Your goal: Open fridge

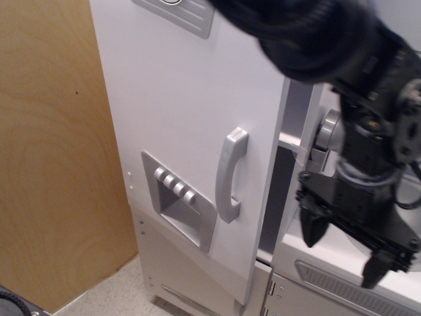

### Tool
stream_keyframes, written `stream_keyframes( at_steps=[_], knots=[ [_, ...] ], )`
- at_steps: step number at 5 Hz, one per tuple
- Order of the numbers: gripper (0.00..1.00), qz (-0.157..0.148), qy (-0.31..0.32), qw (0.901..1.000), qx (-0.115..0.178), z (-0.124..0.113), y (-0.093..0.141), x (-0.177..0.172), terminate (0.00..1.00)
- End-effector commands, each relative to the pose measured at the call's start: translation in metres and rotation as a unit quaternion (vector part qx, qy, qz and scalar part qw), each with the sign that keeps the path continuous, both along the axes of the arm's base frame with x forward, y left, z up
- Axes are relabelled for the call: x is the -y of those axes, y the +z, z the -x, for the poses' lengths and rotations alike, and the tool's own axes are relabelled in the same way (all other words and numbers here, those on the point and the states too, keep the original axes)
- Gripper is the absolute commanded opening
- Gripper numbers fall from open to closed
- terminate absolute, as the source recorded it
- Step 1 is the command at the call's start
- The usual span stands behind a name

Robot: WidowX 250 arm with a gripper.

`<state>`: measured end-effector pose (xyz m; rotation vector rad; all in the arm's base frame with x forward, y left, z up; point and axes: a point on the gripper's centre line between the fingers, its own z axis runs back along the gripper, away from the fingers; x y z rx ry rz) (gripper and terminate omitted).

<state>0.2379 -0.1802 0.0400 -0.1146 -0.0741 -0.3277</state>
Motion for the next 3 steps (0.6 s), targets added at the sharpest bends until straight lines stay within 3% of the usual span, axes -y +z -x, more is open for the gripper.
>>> stream_keyframes(
  at_steps=[1, 2, 3],
  knots=[
    [1.0, 0.015, 0.068, 0.996, 0.055, -0.055, 0.019, 0.001, 0.0],
    [1.0, 0.0, 0.115, 0.9891, 0.091, -0.069, 0.027, -0.017, 0.0],
    [1.0, -0.025, 0.144, 0.9859, 0.082, -0.07, 0.027, -0.041, 0.0]
  ],
)
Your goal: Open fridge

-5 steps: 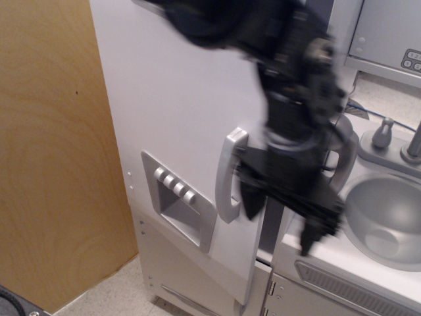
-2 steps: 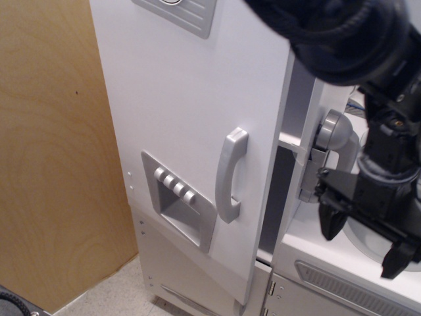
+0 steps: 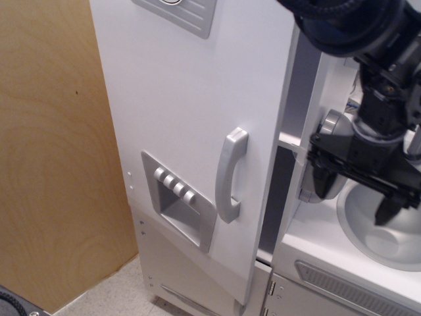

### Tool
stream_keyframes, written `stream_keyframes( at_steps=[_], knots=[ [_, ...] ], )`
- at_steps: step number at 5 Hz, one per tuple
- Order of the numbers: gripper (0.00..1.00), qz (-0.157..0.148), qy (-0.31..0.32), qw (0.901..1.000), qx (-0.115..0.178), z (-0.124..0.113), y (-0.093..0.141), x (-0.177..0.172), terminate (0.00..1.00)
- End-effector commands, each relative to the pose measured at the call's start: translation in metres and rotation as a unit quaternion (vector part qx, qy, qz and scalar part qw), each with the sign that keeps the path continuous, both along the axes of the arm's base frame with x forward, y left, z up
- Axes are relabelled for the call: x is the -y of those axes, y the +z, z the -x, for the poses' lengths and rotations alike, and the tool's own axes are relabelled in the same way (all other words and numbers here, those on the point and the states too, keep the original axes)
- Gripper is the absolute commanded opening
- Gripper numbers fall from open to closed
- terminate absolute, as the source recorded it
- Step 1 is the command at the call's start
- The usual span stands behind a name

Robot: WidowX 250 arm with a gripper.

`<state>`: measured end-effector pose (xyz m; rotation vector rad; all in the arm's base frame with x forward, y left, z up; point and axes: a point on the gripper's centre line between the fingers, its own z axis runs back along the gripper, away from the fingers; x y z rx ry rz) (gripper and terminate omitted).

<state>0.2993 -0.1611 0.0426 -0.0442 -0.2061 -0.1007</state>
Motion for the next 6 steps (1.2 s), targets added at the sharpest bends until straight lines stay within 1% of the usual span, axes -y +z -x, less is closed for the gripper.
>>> stream_keyframes(
  at_steps=[1, 2, 3, 4, 5, 6],
  knots=[
    [1.0, -0.015, 0.04, 0.9989, -0.02, 0.014, 0.02, -0.039, 0.0],
    [1.0, -0.031, 0.06, 0.9972, -0.033, 0.033, 0.018, -0.054, 0.0],
    [1.0, -0.032, 0.063, 0.9961, -0.051, 0.057, 0.019, -0.068, 0.0],
    [1.0, -0.048, 0.075, 0.9937, -0.067, 0.079, 0.019, -0.083, 0.0],
    [1.0, -0.075, 0.068, 0.9923, -0.072, 0.096, 0.015, -0.109, 0.0],
    [1.0, -0.089, 0.078, 0.9892, -0.087, 0.091, 0.003, -0.143, 0.0]
  ],
)
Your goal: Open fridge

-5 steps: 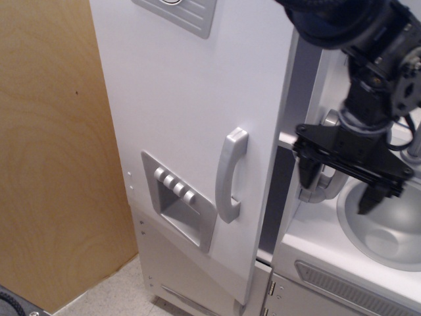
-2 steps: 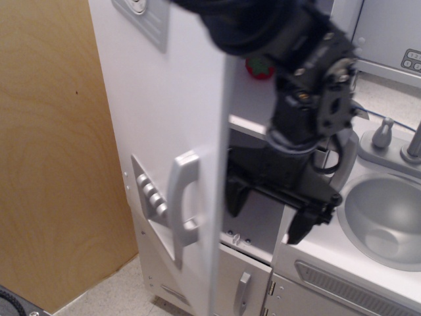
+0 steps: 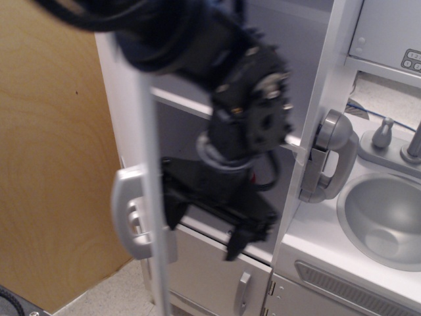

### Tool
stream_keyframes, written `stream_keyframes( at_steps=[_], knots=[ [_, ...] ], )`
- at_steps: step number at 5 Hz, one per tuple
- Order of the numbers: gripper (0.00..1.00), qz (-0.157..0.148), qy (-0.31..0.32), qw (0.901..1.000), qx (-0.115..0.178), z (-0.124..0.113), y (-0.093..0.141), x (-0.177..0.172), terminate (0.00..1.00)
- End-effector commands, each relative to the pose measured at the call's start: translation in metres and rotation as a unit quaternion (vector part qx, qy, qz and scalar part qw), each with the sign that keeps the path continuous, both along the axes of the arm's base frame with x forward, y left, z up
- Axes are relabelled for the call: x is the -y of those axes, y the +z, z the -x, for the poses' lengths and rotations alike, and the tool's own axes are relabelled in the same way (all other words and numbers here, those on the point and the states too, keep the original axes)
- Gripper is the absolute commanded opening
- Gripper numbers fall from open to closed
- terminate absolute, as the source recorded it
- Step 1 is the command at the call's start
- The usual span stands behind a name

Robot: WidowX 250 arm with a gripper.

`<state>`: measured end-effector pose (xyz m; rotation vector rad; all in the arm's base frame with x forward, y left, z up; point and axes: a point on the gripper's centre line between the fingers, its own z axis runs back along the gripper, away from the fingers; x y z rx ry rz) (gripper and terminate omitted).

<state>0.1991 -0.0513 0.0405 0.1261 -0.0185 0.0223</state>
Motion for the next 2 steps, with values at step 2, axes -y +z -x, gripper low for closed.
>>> stream_keyframes(
  at_steps=[2],
  knots=[
    [1.0, 0.033, 0.005, 0.9993, -0.018, -0.031, 0.009, -0.095, 0.0]
  ],
)
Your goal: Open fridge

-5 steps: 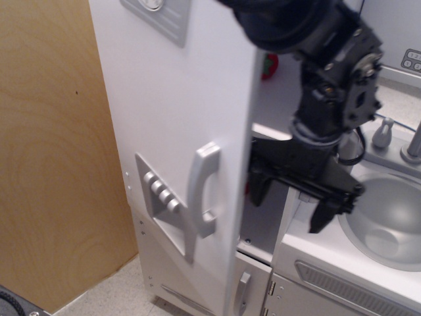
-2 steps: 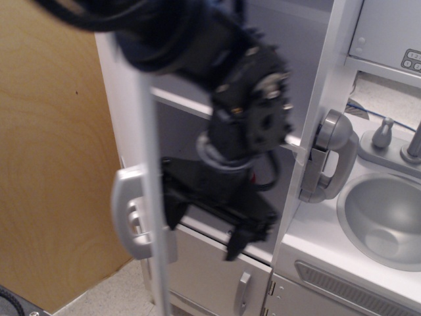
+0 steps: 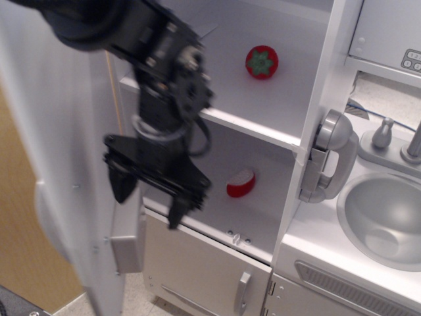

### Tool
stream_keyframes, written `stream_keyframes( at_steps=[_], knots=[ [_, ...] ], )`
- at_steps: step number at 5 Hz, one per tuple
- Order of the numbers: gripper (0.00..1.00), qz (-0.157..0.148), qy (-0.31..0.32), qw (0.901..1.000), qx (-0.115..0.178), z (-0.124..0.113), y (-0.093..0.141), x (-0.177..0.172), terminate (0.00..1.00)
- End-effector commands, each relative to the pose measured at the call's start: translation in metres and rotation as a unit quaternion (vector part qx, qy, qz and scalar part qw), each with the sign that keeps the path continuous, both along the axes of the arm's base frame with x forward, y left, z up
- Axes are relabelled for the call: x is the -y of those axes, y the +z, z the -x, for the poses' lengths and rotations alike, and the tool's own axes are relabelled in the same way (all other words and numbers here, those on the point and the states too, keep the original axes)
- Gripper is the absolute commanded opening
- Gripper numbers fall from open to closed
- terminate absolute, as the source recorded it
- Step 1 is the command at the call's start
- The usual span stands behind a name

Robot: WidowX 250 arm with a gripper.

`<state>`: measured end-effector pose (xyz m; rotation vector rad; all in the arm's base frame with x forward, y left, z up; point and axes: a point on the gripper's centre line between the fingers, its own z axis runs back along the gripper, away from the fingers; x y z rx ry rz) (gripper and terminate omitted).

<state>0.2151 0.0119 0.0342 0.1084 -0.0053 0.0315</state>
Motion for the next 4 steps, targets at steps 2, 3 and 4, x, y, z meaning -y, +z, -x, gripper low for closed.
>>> stream_keyframes(
  at_steps=[2, 3, 4],
  knots=[
    [1.0, 0.028, 0.023, 0.9989, 0.029, -0.048, 0.02, -0.081, 0.0],
    [1.0, 0.041, 0.03, 0.9984, 0.022, -0.056, 0.023, -0.096, 0.0],
    [1.0, 0.044, 0.034, 0.998, 0.029, -0.06, 0.025, -0.108, 1.0]
  ],
)
